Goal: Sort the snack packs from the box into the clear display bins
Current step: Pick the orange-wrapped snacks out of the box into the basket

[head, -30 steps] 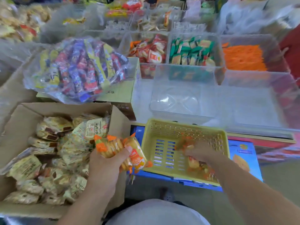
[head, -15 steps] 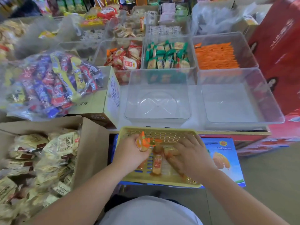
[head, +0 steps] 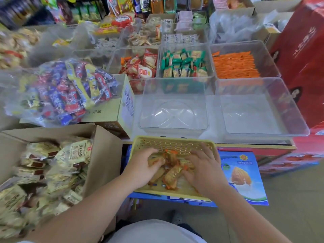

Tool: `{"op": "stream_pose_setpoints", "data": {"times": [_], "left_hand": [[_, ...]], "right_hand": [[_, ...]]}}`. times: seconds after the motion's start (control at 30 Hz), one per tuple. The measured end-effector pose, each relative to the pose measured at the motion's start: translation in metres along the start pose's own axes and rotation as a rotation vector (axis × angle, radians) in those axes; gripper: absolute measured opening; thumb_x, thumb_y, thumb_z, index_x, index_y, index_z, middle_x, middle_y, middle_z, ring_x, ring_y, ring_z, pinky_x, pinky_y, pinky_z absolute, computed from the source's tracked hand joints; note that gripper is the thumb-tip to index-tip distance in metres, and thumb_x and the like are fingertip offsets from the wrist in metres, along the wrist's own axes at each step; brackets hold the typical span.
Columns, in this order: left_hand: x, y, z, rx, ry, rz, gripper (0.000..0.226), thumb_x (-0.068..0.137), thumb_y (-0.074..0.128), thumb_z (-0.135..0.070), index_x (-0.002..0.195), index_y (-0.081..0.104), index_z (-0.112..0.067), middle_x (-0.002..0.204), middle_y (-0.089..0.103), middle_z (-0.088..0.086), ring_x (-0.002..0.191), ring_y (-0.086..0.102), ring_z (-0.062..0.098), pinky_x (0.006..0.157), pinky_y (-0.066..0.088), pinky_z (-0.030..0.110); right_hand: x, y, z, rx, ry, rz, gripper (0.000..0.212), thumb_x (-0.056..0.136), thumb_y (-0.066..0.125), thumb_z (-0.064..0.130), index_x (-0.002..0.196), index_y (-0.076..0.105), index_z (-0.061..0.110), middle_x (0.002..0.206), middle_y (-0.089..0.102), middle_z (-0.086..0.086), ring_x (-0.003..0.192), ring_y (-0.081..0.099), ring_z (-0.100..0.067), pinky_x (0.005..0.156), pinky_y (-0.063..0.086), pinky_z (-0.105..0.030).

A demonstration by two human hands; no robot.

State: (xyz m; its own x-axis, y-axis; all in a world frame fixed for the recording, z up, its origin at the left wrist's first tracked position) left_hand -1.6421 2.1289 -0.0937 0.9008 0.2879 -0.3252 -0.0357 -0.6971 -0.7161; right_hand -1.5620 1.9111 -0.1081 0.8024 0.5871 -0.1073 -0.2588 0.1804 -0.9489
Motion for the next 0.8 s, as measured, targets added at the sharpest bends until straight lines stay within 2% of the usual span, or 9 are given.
{"op": "stream_pose_setpoints", "data": {"times": [0.1,0.17,0.23,0.3,0.47,0.53,0.63,0.73,0.8], "left_hand": [[-0.046,-0.042,0.01,0.046,0.117,-0.175,0.026,0.093,0.071,-0.037,0.118,0.07,-0.03,0.117,0.063,-0.019,0.113,0.054,-0.003,0.094,0.034,0.004],[-0.077,-0.072,0.034,0.118,0.136,-0.297,0.024,0.09,0.068,-0.036,0.108,0.074,-0.021,0.108,0.067,-0.013,0.103,0.055,0.0,0.09,0.035,0.003],[-0.104,-0.1,0.069,0.172,0.049,-0.367,0.024,0.09,0.069,-0.034,0.108,0.074,-0.019,0.108,0.066,-0.01,0.106,0.056,0.008,0.094,0.043,0.018],[-0.134,-0.132,0.114,0.247,-0.089,-0.446,0.028,0.09,0.07,-0.037,0.112,0.073,-0.02,0.113,0.064,-0.01,0.112,0.057,0.014,0.096,0.048,0.035],[-0.2,-0.205,0.23,0.474,-0.401,-0.628,0.062,0.076,0.049,-0.055,0.109,0.076,-0.011,0.111,0.07,0.017,0.103,0.065,0.042,0.091,0.051,0.055],[-0.219,-0.229,0.277,0.477,-0.54,-0.611,0.066,0.075,0.05,-0.059,0.114,0.075,-0.011,0.121,0.066,0.024,0.112,0.061,0.048,0.096,0.049,0.06],[-0.232,-0.252,0.345,0.41,-0.652,-0.531,0.072,0.082,0.069,-0.059,0.14,0.06,-0.016,0.148,0.049,0.021,0.134,0.046,0.046,0.108,0.042,0.058],[-0.23,-0.25,0.385,0.213,-0.543,-0.469,0.086,0.087,0.073,-0.054,0.157,0.036,-0.019,0.155,0.044,0.011,0.138,0.046,0.034,0.109,0.044,0.049],[-0.231,-0.243,0.396,0.14,-0.488,-0.525,0.084,0.088,0.071,-0.054,0.157,0.031,-0.026,0.149,0.051,0.003,0.129,0.054,0.028,0.096,0.05,0.043]], "right_hand": [[0.007,0.001,0.038,0.145,-0.076,-0.02,0.047,0.077,0.06,0.056,0.117,0.071,0.034,0.128,0.063,0.009,0.142,0.039,-0.028,0.119,0.025,-0.054],[0.01,0.007,0.071,0.231,-0.149,-0.024,0.043,0.078,0.065,0.053,0.113,0.074,0.029,0.122,0.066,0.007,0.132,0.05,-0.029,0.109,0.04,-0.054],[0.01,0.013,0.106,0.319,-0.24,0.008,0.037,0.078,0.077,0.043,0.11,0.075,0.024,0.118,0.067,0.006,0.121,0.057,-0.028,0.102,0.045,-0.045],[0.01,0.02,0.149,0.394,-0.36,0.056,0.036,0.079,0.082,0.036,0.112,0.075,0.023,0.118,0.066,0.007,0.117,0.057,-0.021,0.101,0.042,-0.032],[0.006,0.03,0.24,0.489,-0.523,0.186,0.04,0.087,0.073,0.047,0.123,0.068,0.031,0.124,0.053,0.021,0.121,0.042,0.001,0.105,0.03,-0.013],[0.01,0.032,0.276,0.473,-0.55,0.219,0.041,0.088,0.069,0.053,0.126,0.064,0.038,0.125,0.048,0.028,0.122,0.039,0.006,0.103,0.027,-0.008],[0.019,0.035,0.328,0.418,-0.551,0.239,0.042,0.088,0.066,0.057,0.127,0.062,0.041,0.123,0.049,0.03,0.121,0.038,0.009,0.104,0.032,-0.012],[0.024,0.042,0.385,0.309,-0.554,0.222,0.048,0.087,0.067,0.058,0.129,0.062,0.036,0.121,0.05,0.024,0.119,0.038,0.004,0.1,0.028,-0.008],[0.027,0.057,0.426,0.28,-0.554,0.291,0.056,0.085,0.063,0.066,0.133,0.059,0.038,0.125,0.048,0.023,0.121,0.036,0.003,0.101,0.026,-0.006]]}}
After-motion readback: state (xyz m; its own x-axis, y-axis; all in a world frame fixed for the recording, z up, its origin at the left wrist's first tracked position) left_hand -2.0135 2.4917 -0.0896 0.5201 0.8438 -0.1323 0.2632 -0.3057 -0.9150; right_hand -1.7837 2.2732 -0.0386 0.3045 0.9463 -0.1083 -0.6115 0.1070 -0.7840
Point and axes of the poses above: each hand's wrist, its own x-axis towards the middle knuckle, its own y-axis out of the palm, z = x × y, the point moved 3 cm from there along x, towards the middle knuckle
